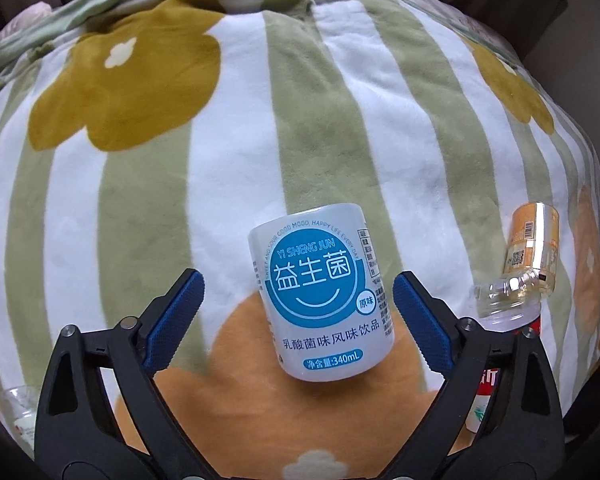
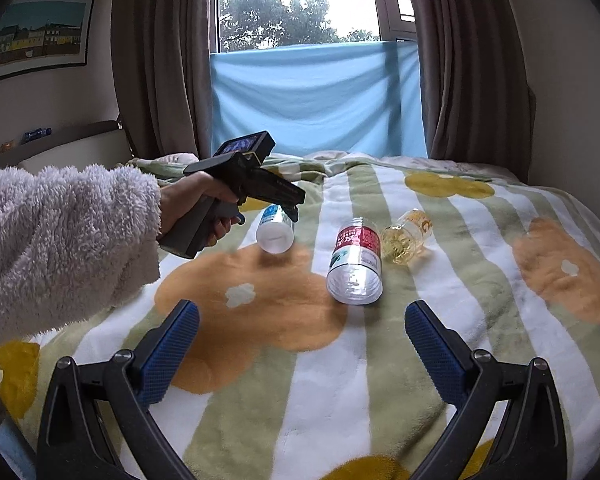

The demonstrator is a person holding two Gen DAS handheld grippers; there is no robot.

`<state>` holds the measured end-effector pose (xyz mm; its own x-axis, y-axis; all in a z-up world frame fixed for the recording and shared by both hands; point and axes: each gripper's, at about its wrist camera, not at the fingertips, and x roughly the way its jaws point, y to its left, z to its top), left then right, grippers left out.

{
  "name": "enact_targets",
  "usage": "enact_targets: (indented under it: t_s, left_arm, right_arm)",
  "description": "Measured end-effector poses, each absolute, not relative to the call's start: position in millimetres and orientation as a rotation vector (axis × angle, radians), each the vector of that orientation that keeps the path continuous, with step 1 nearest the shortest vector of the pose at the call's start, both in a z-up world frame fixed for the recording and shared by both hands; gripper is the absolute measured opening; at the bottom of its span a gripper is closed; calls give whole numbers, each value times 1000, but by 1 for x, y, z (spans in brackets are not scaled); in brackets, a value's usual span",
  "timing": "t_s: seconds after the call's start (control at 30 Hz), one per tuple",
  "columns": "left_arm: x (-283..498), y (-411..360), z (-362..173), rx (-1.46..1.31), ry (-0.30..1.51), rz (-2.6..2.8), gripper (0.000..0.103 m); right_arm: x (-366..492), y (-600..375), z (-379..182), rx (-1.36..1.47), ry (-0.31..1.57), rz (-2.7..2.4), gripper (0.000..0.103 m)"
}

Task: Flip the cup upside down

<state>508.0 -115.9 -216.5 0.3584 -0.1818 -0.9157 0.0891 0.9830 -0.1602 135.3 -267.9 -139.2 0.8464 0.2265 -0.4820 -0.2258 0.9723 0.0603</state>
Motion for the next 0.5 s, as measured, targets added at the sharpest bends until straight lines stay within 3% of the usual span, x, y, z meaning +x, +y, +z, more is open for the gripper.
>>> enact_targets:
  t_s: [0.07,0.2,0.5]
  left_arm:
    - [512,-115,-224,-127,1222,-184,87]
    - [515,-117,-231,-211,1247,-234,62]
    - [502,-122,-216,-157,1226,-253,59]
  right_arm:
    - [141,-263,-144,2,539,245,103]
    - [146,-251,-151,-30,562,273,103]
    - [140,-242,-148,-24,577,276,103]
